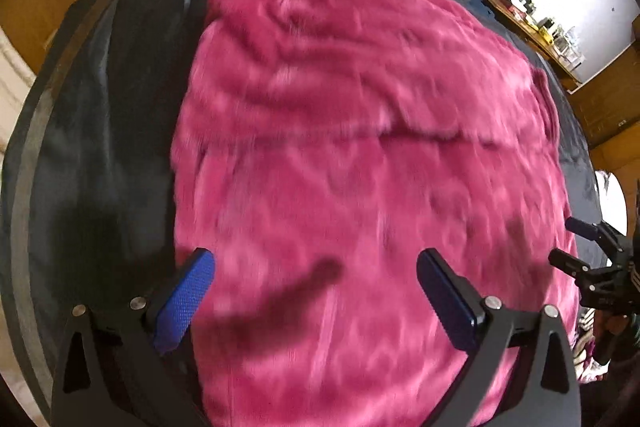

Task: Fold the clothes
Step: 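Press and smooth the folded garment flat with both open grippers, then grasp the garment hem with the left gripper while the right gripper grasps it too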

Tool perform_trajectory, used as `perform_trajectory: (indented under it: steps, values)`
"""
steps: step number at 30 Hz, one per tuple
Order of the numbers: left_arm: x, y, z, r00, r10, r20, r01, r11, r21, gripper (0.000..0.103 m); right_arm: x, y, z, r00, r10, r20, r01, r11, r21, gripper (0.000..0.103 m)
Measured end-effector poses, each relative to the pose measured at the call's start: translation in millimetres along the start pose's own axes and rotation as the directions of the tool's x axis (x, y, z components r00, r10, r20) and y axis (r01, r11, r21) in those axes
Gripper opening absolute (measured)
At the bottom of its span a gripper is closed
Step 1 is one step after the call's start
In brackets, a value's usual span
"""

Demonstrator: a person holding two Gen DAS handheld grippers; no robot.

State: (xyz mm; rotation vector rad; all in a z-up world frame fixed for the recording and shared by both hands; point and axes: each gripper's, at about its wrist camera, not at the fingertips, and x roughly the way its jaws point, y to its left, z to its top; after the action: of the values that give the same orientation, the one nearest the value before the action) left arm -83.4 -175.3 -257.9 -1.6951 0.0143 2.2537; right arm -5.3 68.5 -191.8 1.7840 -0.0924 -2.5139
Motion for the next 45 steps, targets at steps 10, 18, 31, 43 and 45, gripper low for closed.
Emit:
perform_trajectory:
  steps: [10,18,31,43,45]
  values:
    - [-2,-2,-78,0.999,0.053,-0.004,-0.053,0.997,-0.061,0.101,4,20,-70,0.999,-0.003,-0.046,0.000,0.999,-0.051,0.091]
    - [2,-5,-101,0.990,0.135,0.032,-0.133,0.990,-0.053,0.101,10,39,-85,0.998,-0.058,0.013,0.059,0.988,-0.143,0.102]
    - [-63,32,-173,0.993,0.103,0.051,-0.092,0.977,-0.194,0.101,-3,42,-126,0.995,-0.033,0.096,0.050,0.983,-0.179,0.102]
    - [-63,34,-210,0.995,0.090,0.039,-0.080,0.975,-0.209,0.101,-2,46,-126,0.994,-0.031,0.101,0.049,0.982,-0.181,0.102]
    - [-62,29,-213,0.995,0.090,0.035,-0.081,0.978,-0.190,0.101,-2,47,-127,0.994,-0.032,0.102,0.050,0.982,-0.181,0.102]
